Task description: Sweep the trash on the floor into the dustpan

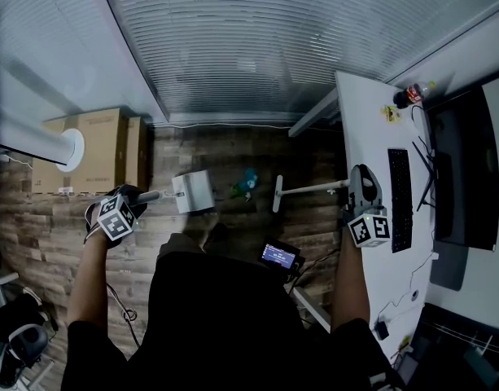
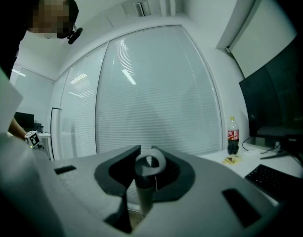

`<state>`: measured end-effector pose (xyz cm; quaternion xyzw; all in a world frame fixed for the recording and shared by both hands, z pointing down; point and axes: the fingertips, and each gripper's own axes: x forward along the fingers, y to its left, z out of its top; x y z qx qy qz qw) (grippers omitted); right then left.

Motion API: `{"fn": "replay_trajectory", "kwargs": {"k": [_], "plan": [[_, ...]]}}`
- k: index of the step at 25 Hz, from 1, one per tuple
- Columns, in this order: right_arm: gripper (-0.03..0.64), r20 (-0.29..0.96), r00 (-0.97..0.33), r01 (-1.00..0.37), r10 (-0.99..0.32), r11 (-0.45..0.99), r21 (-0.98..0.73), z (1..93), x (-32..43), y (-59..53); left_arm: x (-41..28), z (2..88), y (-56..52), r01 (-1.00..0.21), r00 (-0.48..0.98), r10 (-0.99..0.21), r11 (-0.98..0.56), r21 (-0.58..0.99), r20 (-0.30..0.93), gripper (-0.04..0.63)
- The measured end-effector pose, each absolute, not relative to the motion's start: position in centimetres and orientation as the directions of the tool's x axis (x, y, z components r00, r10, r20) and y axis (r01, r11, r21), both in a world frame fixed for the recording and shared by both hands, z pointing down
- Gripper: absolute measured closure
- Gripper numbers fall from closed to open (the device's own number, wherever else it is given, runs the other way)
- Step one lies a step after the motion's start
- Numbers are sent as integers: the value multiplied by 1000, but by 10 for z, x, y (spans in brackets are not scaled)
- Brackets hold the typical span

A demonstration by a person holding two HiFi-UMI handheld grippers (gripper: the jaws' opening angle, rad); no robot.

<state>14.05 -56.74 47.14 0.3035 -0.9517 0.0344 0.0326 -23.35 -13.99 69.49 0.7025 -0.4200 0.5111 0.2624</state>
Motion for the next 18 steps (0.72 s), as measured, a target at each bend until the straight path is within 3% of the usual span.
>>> {"fn": "replay_trajectory", "kwargs": {"k": [10, 15, 18], "plan": [[557, 106, -876, -465, -470, 883, 66, 489, 86, -565, -228, 696, -147, -864, 137, -330, -500, -51, 934, 476], [560, 178, -898, -401, -403, 915, 48, 541, 53, -534, -226, 700, -145, -868, 132, -314, -495, -44, 940, 485], [557, 152, -914, -380, -376, 925, 1, 553, 40, -508, -225, 703, -145, -869, 145, -310, -494, -29, 940, 491]]}}
